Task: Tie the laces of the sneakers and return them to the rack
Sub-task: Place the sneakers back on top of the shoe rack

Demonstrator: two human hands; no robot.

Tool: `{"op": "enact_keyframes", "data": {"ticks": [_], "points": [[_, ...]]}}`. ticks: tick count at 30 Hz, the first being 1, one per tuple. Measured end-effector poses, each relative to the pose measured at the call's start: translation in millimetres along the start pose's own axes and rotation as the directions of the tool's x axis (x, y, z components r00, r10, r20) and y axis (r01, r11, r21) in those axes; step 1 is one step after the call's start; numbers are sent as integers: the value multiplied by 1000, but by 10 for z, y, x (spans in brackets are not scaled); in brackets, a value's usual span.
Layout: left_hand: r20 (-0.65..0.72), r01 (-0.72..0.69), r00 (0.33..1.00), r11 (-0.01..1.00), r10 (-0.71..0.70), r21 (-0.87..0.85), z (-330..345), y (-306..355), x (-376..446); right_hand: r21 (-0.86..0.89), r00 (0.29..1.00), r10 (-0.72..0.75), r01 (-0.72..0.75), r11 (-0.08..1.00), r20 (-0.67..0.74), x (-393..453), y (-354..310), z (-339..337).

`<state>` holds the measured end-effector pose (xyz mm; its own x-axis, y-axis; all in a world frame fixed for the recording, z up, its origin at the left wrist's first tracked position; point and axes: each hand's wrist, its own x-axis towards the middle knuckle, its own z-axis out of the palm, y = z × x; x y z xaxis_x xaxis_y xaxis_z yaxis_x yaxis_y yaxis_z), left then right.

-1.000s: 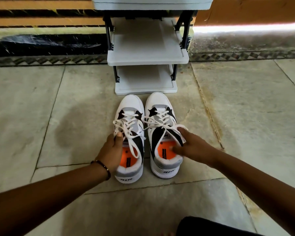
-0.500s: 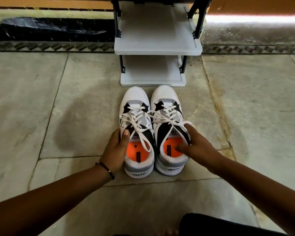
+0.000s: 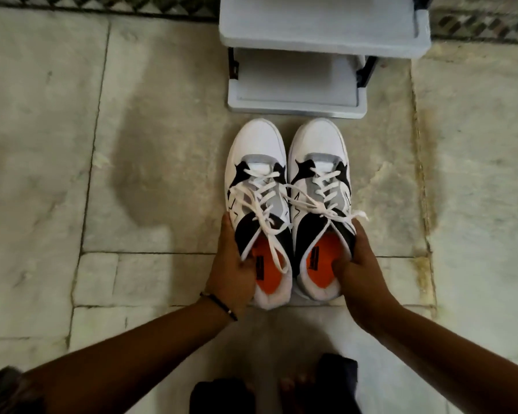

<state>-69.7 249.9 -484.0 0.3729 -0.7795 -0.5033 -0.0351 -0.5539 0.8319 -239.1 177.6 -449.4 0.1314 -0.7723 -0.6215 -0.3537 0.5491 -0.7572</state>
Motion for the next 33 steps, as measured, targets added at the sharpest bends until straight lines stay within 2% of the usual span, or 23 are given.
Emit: {"op": "enact_keyframes", "data": {"ticks": [3, 7, 11, 18, 20, 22, 23, 29, 33], "points": [[-10, 49, 999, 999, -49, -6, -7, 178, -73, 20, 998, 51, -50, 999, -47, -45, -95, 8], [-20, 46, 999, 999, -46, 4, -104, 457, -212, 30, 991, 66, -63, 998, -119, -227, -307, 81], [7, 139, 990, 988, -140, 68, -264, 754, -588, 7, 985, 138, -138, 990, -107, -677, -567, -2], [-22, 212, 977, 977, -211, 40, -575, 1878, -1504, 67, 980, 178, -173, 983, -86, -1685, -1619, -398], [-84, 171, 982, 985, -168, 28, -544, 2028, -1705, 75, 986, 147, -141, 987, -81, -1830, -1758, -420], [-72, 157, 986, 986, -153, 50, -912, 3048, -2128, 88, 983, 174, -169, 982, -56, -2371, -2668, -615], [-112, 142, 985, 988, -135, 60, -926, 3070, -2183, 79, 981, 179, -173, 982, -74, -2428, -2666, -586], [-184, 94, 979, 995, -87, 31, -1139, 3741, -2039, 132, 985, 149, -137, 982, -84, -2512, -3262, -638], [-181, 58, 982, 998, -61, -25, -1123, 4027, -1576, 138, 992, 93, -81, 987, -82, -2168, -3595, -762]]}}
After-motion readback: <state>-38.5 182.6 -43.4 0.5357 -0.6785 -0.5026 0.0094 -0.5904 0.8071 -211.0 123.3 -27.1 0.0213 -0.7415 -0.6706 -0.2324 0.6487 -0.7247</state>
